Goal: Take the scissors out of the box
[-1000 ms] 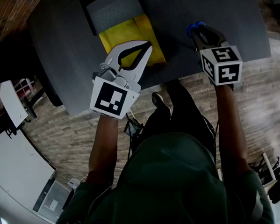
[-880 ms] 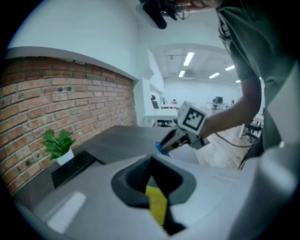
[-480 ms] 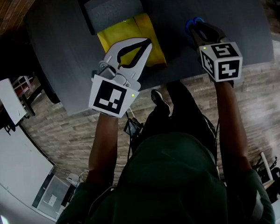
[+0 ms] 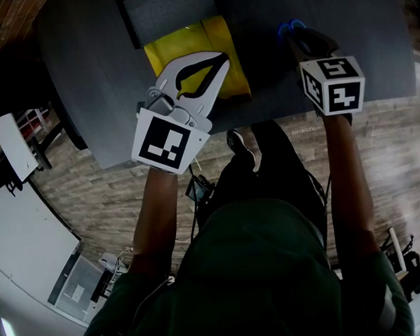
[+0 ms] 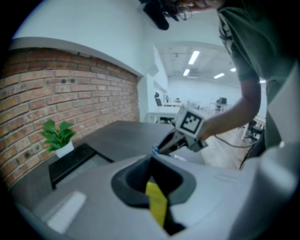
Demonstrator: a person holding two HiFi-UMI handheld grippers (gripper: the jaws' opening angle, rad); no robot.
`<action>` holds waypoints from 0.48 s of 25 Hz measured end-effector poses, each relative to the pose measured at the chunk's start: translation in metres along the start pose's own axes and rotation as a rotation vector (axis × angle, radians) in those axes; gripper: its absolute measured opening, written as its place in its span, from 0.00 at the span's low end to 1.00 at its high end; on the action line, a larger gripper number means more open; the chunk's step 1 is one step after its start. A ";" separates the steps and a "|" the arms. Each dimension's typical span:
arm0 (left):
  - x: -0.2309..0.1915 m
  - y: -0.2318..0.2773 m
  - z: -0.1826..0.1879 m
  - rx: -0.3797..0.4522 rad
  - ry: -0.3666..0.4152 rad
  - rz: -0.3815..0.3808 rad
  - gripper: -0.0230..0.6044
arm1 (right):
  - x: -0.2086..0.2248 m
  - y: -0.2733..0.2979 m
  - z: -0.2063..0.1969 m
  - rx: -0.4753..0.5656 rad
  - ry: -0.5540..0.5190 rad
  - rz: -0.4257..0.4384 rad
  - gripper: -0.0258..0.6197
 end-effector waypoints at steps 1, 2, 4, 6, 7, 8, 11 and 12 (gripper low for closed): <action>-0.001 0.000 -0.001 -0.003 0.000 0.000 0.04 | -0.001 0.002 -0.001 -0.002 0.000 0.003 0.16; -0.001 -0.001 -0.002 -0.005 -0.001 0.001 0.04 | -0.001 0.004 -0.001 -0.004 0.000 0.006 0.16; -0.002 -0.001 -0.004 -0.009 -0.003 0.001 0.04 | -0.003 0.009 -0.004 -0.010 0.000 0.011 0.16; -0.004 -0.001 -0.006 -0.012 -0.005 0.001 0.04 | -0.004 0.013 -0.006 -0.017 0.000 0.015 0.16; -0.005 -0.001 -0.007 -0.013 -0.006 0.001 0.04 | -0.005 0.015 -0.008 -0.021 -0.001 0.016 0.16; -0.005 -0.001 -0.008 -0.013 -0.009 0.002 0.04 | -0.004 0.016 -0.009 -0.025 -0.001 0.018 0.16; -0.008 -0.001 -0.011 -0.013 -0.018 0.006 0.04 | -0.004 0.018 -0.012 -0.035 -0.001 0.018 0.16; -0.009 -0.001 -0.012 -0.015 -0.020 0.006 0.04 | -0.005 0.020 -0.012 -0.037 -0.001 0.018 0.16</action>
Point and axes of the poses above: the fingertips, and each gripper's own axes: y forward along the fingers, x to its right, z out of its top, the point moved 1 cm from there along -y, backward along the fingers, and after that the axes turned 13 degrees about x, right-handed, at the moved point
